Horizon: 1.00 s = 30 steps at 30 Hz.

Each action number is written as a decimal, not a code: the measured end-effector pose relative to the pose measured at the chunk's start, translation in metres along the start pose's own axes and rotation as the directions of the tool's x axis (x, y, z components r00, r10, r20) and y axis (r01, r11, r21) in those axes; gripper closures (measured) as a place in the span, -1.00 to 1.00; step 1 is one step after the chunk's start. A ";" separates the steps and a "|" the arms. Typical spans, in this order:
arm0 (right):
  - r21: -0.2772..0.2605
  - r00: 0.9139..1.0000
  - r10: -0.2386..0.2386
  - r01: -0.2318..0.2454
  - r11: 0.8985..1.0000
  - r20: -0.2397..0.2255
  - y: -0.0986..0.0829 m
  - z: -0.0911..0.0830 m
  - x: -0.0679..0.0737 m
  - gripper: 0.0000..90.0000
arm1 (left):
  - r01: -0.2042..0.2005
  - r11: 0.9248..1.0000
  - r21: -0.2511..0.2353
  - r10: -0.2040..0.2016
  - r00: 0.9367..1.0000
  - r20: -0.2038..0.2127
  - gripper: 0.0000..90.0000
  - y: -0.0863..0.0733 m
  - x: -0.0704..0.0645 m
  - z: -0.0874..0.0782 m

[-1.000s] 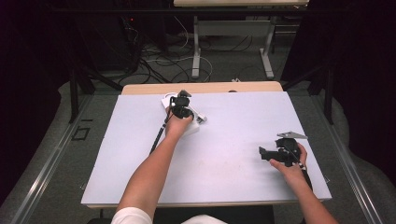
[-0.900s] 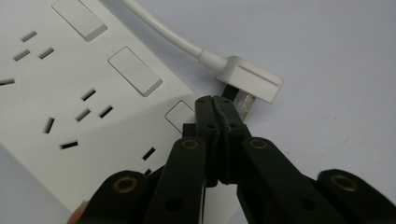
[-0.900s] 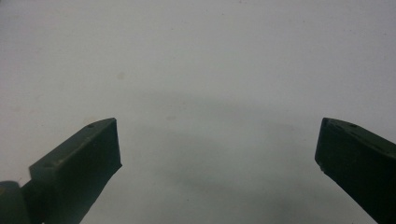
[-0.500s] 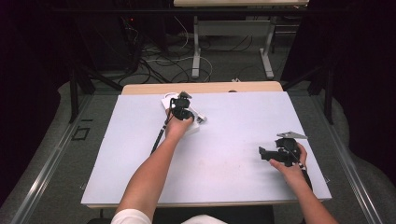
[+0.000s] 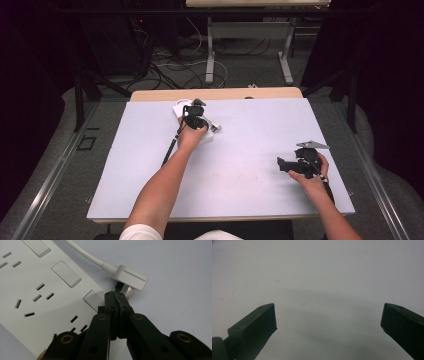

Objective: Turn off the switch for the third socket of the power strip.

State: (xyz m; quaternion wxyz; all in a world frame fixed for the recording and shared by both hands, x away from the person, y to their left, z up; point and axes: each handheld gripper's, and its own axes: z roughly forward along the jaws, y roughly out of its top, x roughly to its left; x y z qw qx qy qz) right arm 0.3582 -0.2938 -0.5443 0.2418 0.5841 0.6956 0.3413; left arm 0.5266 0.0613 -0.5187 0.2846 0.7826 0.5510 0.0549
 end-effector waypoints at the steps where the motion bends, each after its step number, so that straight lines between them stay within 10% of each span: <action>1: 0.000 1.000 0.000 0.000 1.000 0.000 0.000 0.000 0.000 -1.00 | 0.001 1.000 0.000 -0.001 1.000 0.000 1.00 0.000 0.000 0.000; 30: 0.000 1.000 0.001 -0.001 1.000 0.000 0.000 0.001 -0.001 -1.00 | -0.020 1.000 -0.024 0.020 1.000 0.008 0.98 0.000 -0.002 -0.009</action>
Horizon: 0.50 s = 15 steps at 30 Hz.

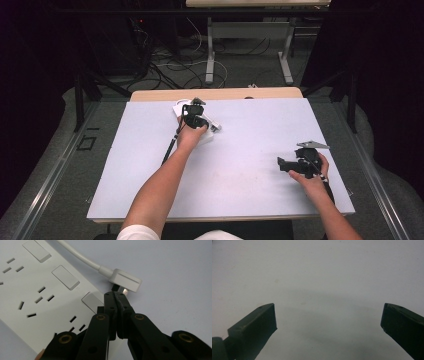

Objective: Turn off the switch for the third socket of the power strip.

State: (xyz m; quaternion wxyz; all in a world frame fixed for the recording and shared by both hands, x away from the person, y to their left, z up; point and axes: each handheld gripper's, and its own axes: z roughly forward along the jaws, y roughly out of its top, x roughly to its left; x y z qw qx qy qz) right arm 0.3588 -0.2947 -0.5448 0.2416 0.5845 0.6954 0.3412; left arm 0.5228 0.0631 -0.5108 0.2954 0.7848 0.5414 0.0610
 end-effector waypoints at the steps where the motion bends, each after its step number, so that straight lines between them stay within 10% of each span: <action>1: 0.000 1.000 0.000 0.000 1.000 0.000 0.000 0.000 0.000 -1.00 | 0.008 1.000 0.001 -0.008 1.000 0.004 0.96 0.000 0.000 -0.001; 15: 0.001 1.000 0.001 -0.001 1.000 -0.001 0.000 0.001 0.001 -1.00 | 0.011 1.000 -0.025 -0.011 1.000 0.019 0.79 0.001 -0.001 -0.010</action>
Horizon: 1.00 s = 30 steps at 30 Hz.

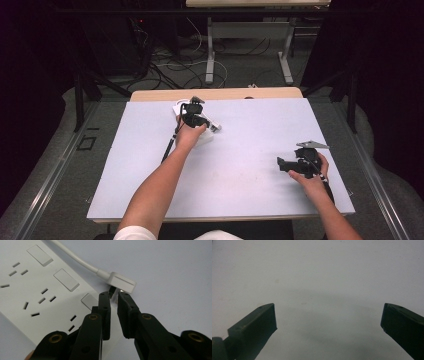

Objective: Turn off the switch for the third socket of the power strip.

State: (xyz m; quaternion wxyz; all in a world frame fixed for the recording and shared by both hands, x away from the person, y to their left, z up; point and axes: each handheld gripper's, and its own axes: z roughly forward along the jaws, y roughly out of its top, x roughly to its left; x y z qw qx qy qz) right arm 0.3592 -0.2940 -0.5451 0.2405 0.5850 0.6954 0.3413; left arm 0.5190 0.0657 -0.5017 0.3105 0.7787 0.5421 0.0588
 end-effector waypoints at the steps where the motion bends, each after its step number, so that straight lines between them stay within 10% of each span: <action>1: 0.000 1.000 0.002 -0.002 1.000 -0.001 0.000 0.000 0.000 -1.00 | 0.002 1.000 0.004 -0.002 1.000 0.003 0.78 0.000 0.000 -0.001; 30: -0.002 1.000 -0.003 0.003 1.000 0.001 0.000 -0.001 -0.001 -1.00 | -0.040 0.998 -0.039 0.041 0.999 0.015 0.34 0.000 -0.009 -0.031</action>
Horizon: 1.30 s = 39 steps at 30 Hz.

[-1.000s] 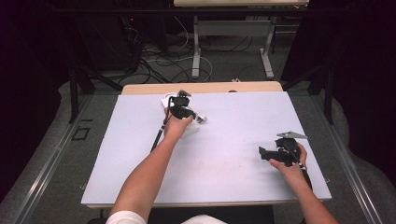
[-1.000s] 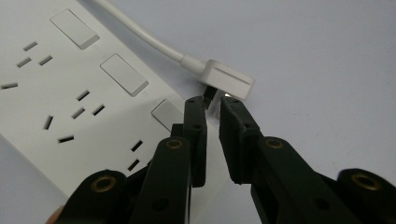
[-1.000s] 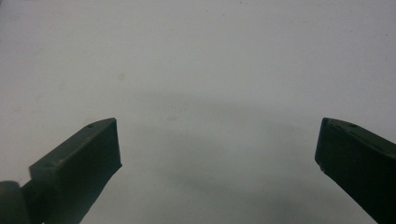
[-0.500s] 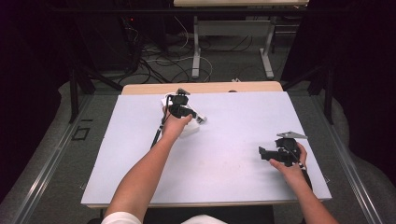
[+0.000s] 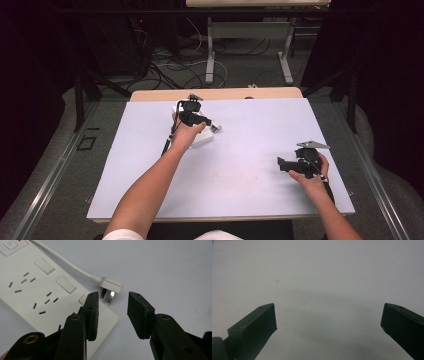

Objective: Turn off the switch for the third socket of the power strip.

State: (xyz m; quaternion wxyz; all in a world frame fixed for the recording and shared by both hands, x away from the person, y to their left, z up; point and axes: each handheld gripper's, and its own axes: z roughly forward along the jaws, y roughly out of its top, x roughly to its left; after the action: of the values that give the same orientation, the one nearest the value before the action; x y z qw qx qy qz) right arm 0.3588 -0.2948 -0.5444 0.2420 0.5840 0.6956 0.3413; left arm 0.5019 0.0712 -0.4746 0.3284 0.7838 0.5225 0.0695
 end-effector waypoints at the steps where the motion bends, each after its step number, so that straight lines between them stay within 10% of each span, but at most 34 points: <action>1: 0.000 1.000 0.000 0.000 1.000 0.000 0.000 0.000 0.000 -1.00 | 0.001 1.000 -0.001 0.000 1.000 0.005 0.33 0.000 0.000 -0.002; 39: -0.002 1.000 -0.004 0.004 1.000 0.001 0.000 -0.002 0.001 -1.00 | -0.176 0.984 -0.025 0.176 0.984 0.030 -0.28 -0.016 -0.010 -0.049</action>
State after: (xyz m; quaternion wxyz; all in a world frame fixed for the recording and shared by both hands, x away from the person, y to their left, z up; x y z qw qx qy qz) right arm 0.3573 -0.2941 -0.5434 0.2435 0.5825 0.6964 0.3413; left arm 0.4625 0.0877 -0.4438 0.3381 0.8241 0.4451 0.0917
